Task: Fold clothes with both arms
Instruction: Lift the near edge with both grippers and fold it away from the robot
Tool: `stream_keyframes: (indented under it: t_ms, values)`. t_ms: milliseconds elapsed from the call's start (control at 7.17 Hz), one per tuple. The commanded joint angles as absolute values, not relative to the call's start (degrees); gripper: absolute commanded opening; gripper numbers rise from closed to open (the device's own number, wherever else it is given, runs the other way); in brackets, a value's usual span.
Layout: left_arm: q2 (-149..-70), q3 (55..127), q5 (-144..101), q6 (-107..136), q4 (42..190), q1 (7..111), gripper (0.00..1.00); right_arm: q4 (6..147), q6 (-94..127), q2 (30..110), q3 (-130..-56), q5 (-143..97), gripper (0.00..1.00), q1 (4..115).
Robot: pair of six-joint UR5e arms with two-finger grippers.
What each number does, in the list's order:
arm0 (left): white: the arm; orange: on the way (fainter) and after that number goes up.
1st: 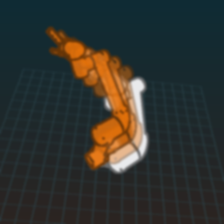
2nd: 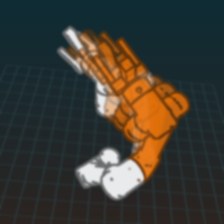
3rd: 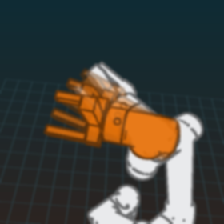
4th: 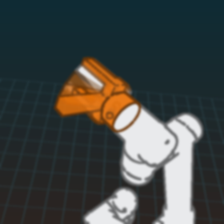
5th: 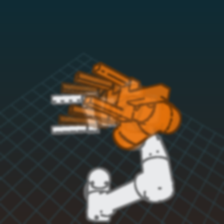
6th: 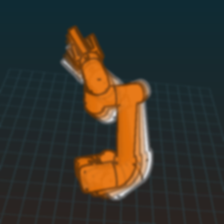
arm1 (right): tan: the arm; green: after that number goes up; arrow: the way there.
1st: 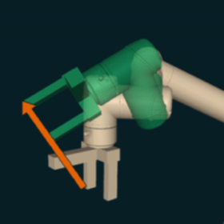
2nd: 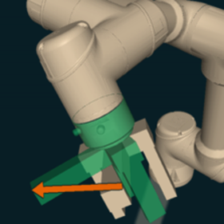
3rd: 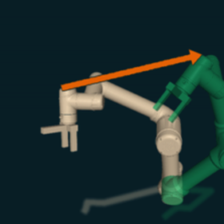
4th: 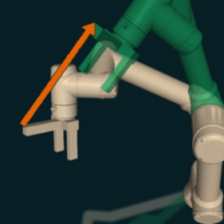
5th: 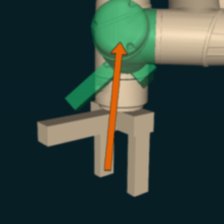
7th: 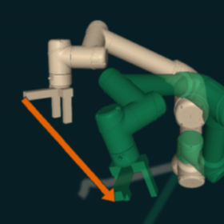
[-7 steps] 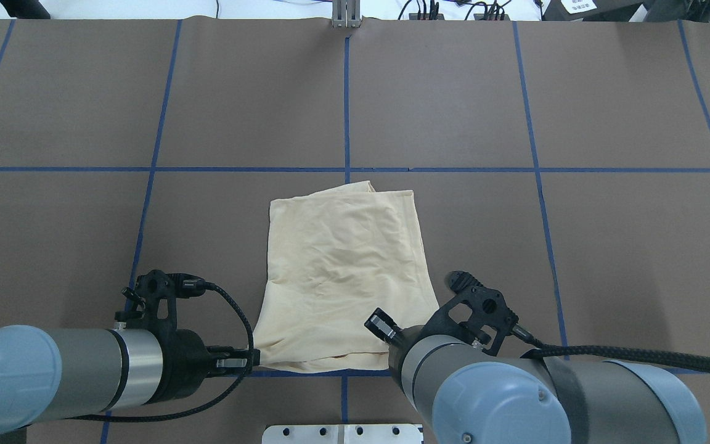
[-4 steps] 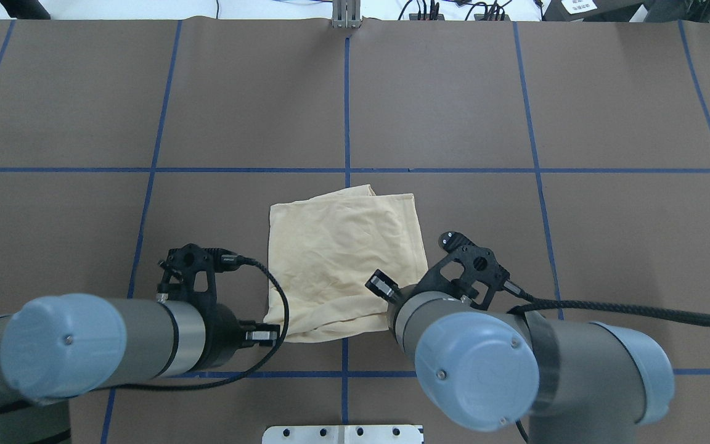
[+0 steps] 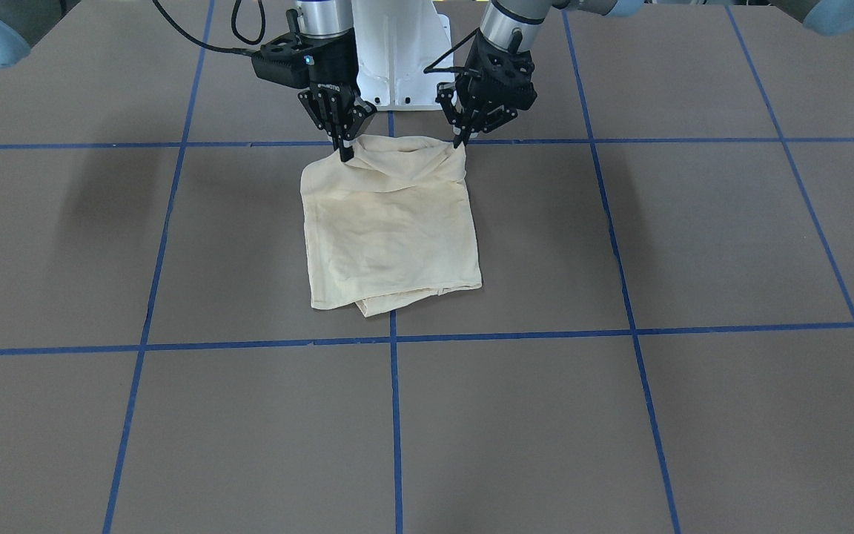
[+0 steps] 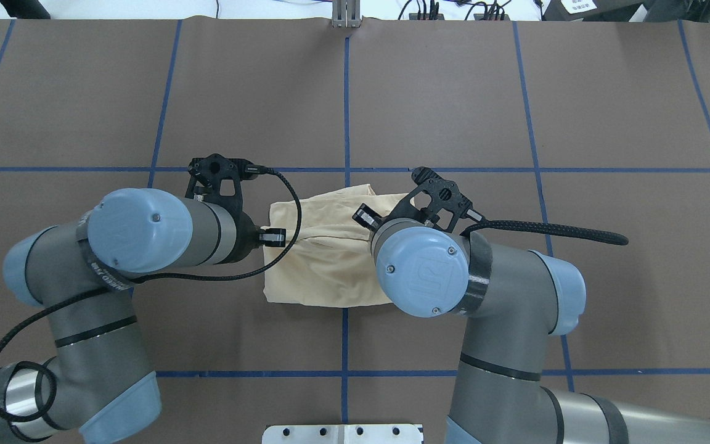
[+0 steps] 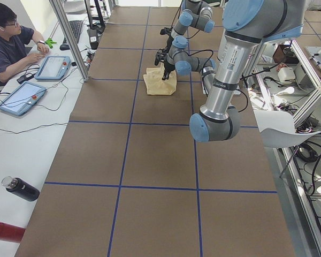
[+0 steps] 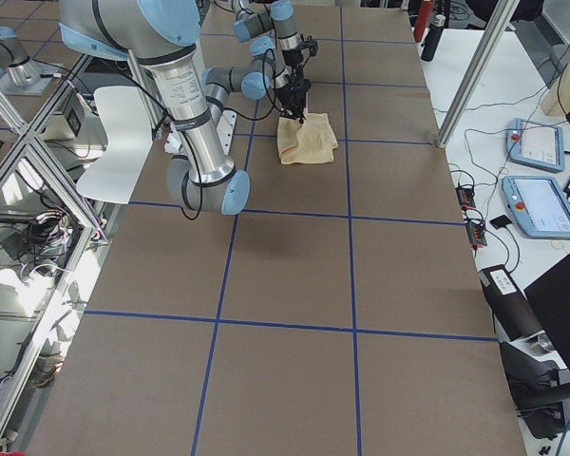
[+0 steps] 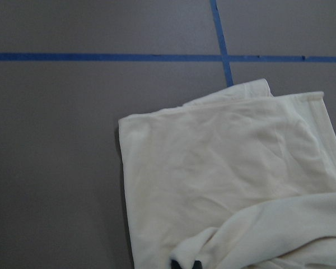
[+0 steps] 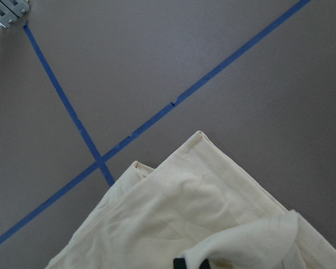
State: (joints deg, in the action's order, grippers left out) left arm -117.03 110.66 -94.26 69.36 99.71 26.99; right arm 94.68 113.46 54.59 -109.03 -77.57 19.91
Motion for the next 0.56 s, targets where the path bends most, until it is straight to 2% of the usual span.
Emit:
stream_keyframes:
  t_ms: [0,418]
  values:
    - [-119.78,104.96,-94.04,68.82,100.02,28.48,0.0,92.2,112.06,52.74,-103.73,-77.61,0.0,21.53]
    - [-122.08,98.2,-94.04,68.82,102.11,28.65,0.0,92.11,109.69,48.61,-97.39,-77.78,0.0,23.46]
